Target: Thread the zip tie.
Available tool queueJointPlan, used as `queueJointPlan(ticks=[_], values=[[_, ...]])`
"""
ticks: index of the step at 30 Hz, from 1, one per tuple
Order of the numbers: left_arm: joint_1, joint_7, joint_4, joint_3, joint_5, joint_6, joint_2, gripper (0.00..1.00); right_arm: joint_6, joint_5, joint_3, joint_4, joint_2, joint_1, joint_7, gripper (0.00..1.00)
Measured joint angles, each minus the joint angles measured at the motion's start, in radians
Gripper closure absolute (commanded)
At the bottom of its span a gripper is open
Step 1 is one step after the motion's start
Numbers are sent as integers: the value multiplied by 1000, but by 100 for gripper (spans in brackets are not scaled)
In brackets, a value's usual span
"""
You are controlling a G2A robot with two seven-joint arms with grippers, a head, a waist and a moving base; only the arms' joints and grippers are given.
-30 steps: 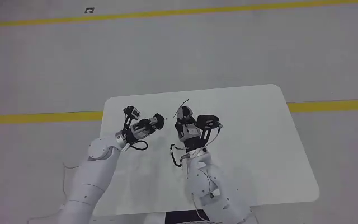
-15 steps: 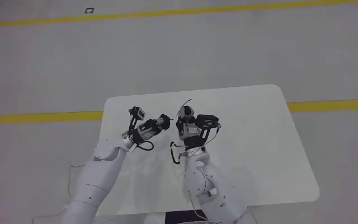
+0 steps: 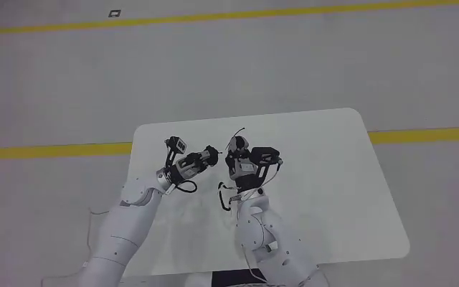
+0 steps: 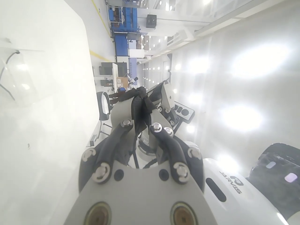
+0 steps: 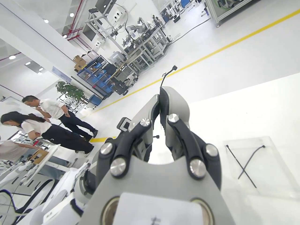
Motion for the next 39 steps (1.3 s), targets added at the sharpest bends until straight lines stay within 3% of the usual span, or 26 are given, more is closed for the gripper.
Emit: queueJointPlan(ticks=[39], values=[[0,0,0,0,0,0,0,100,6,-6,-16,16,7,7,19,100]])
